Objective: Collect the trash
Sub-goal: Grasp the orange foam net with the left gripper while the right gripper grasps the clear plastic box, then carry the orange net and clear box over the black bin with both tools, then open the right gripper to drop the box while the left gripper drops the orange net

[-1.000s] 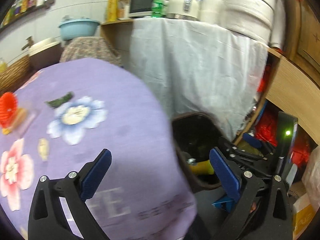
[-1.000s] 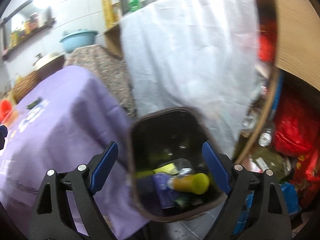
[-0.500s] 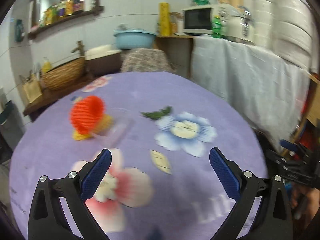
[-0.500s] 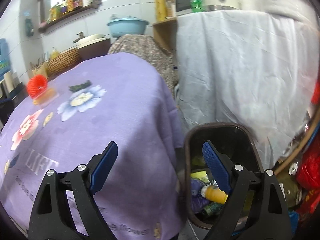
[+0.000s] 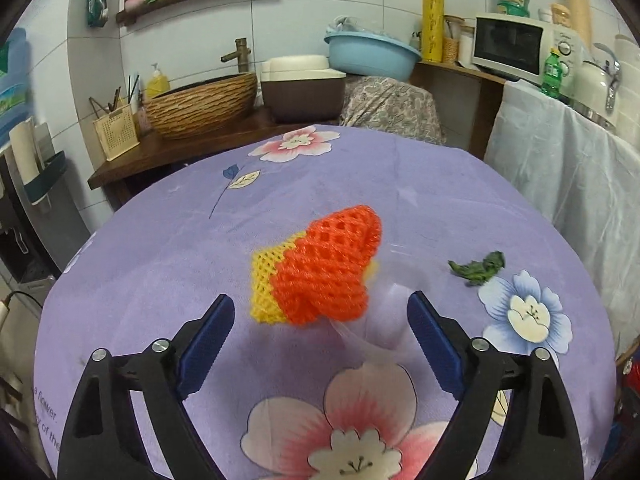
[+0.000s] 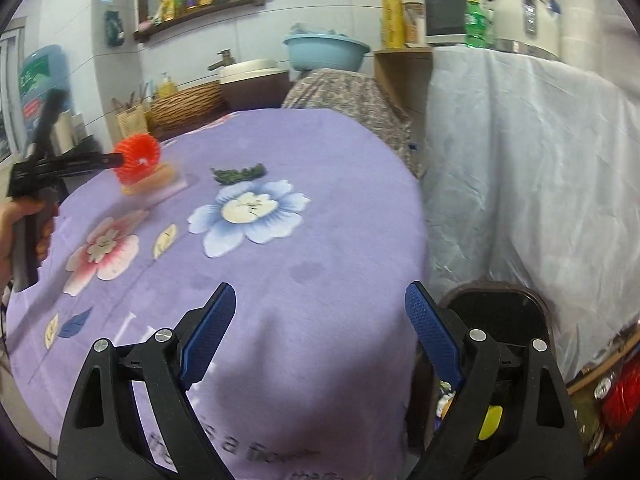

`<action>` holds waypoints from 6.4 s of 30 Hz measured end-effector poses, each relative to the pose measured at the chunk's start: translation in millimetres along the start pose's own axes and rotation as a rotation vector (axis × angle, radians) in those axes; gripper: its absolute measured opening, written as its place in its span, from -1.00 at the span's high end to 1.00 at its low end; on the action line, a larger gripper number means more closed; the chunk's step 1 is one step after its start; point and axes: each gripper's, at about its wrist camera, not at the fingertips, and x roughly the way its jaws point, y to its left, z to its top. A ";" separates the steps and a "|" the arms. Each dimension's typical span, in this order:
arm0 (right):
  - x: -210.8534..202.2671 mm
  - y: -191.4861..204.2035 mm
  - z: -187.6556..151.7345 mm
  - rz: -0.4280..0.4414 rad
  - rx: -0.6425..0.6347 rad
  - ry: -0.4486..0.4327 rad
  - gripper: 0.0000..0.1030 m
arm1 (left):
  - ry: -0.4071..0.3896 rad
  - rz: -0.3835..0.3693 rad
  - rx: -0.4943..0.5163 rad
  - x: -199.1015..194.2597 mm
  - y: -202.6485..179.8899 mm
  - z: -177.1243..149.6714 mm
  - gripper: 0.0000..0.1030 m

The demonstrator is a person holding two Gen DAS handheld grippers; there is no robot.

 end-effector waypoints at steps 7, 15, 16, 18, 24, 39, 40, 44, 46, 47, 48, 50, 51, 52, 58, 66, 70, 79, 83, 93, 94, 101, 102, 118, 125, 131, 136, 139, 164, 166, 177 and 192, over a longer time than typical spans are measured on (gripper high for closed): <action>9.8 24.3 9.1 0.037 -0.040 0.010 -0.67 | 0.021 0.001 0.010 16.9 -2.7 10.4 -0.31; 27.0 46.2 25.1 0.081 -0.095 0.045 -0.67 | 0.025 -0.015 -0.012 21.7 4.9 8.9 0.52; 30.5 48.7 28.4 0.087 -0.101 0.050 -0.67 | 0.018 -0.020 -0.021 18.4 7.3 8.4 0.54; 38.0 53.3 34.9 0.101 -0.112 0.063 -0.67 | 0.001 -0.025 -0.030 11.7 11.4 7.3 0.55; 70.2 72.9 55.7 0.164 -0.134 0.123 -0.67 | -0.064 -0.035 -0.063 -20.0 26.0 -0.7 0.55; 139.7 155.6 119.9 0.338 0.138 0.225 -0.66 | -0.116 0.003 -0.049 -55.2 36.6 -37.9 0.55; 145.0 157.2 121.3 0.341 0.157 0.240 -0.64 | -0.119 0.010 -0.043 -56.0 37.0 -39.4 0.55; 168.1 161.1 123.4 0.340 0.238 0.310 -0.41 | -0.115 0.000 -0.050 -57.4 40.6 -42.7 0.55; 178.1 160.9 121.9 0.335 0.273 0.346 -0.31 | -0.115 -0.001 -0.050 -57.7 41.2 -43.7 0.55; 183.1 160.8 121.4 0.335 0.290 0.363 -0.26 | -0.114 -0.002 -0.050 -58.0 41.6 -44.4 0.55; 187.3 160.0 121.1 0.338 0.307 0.375 -0.24 | -0.113 -0.004 -0.050 -57.9 42.0 -44.9 0.55; 196.0 157.1 120.2 0.334 0.343 0.402 -0.17 | -0.114 -0.008 -0.051 -58.7 41.4 -47.4 0.55; 199.2 156.1 119.6 0.331 0.356 0.410 -0.14 | -0.113 -0.010 -0.052 -58.5 41.3 -48.1 0.55; 202.7 154.5 118.6 0.329 0.371 0.419 -0.07 | -0.112 -0.013 -0.053 -58.8 40.8 -49.2 0.55; 212.2 148.0 111.1 0.332 0.373 0.425 0.47 | -0.108 -0.024 -0.043 -58.7 37.1 -53.4 0.55; 199.4 134.9 99.2 0.373 0.353 0.369 0.78 | -0.099 -0.043 -0.049 -59.3 35.5 -58.8 0.55; 174.5 142.2 103.2 0.370 0.249 0.285 0.87 | -0.098 -0.060 -0.057 -62.3 32.4 -62.1 0.55; 107.4 127.4 89.9 0.383 0.121 0.128 0.87 | -0.131 -0.114 -0.046 -87.9 10.3 -74.5 0.55; 75.2 109.1 76.6 0.366 0.093 0.064 0.87 | -0.144 -0.153 -0.025 -99.7 -8.2 -79.8 0.55; -2.9 33.0 24.8 0.208 0.135 -0.089 0.87 | -0.155 -0.314 0.034 -120.1 -88.1 -94.6 0.55; -12.2 20.0 16.8 0.174 0.163 -0.106 0.87 | -0.160 -0.335 0.041 -122.7 -100.0 -96.4 0.55; -51.1 -58.4 -17.0 -0.001 0.308 -0.164 0.86 | -0.161 -0.498 0.141 -130.3 -183.6 -95.0 0.55; -55.3 -69.9 -20.5 -0.031 0.323 -0.168 0.86 | -0.162 -0.521 0.162 -131.4 -196.5 -96.1 0.55; -23.5 -202.8 -115.8 -0.386 0.429 0.105 0.87 | 0.045 -0.676 0.363 -77.0 -343.0 -137.6 0.55; 10.6 -227.9 -138.9 -0.394 0.458 0.203 0.87 | 0.075 -0.652 0.386 -58.3 -362.0 -147.2 0.55; 49.1 -245.5 -154.6 -0.380 0.482 0.285 0.87 | 0.086 -0.642 0.409 -53.5 -372.0 -148.6 0.55; 77.3 -252.6 -165.8 -0.370 0.473 0.363 0.87 | 0.098 -0.639 0.424 -49.6 -379.9 -152.1 0.55; 90.6 -258.1 -170.6 -0.361 0.457 0.384 0.87 | 0.101 -0.638 0.424 -48.3 -381.3 -152.5 0.55; 97.1 -253.5 -171.3 -0.382 0.453 0.385 0.01 | 0.123 -0.632 0.426 -38.3 -384.3 -154.7 0.55; 96.9 -257.5 -171.4 -0.378 0.457 0.384 0.01 | 0.123 -0.633 0.424 -38.2 -384.0 -154.7 0.55; 70.0 -252.8 -165.4 -0.431 0.451 0.316 -0.19 | 0.164 -0.630 0.424 -23.1 -396.9 -152.2 0.55; -21.4 -255.9 -190.8 -0.637 0.566 0.173 -0.56 | 0.400 -0.628 0.477 43.2 -470.2 -179.7 0.55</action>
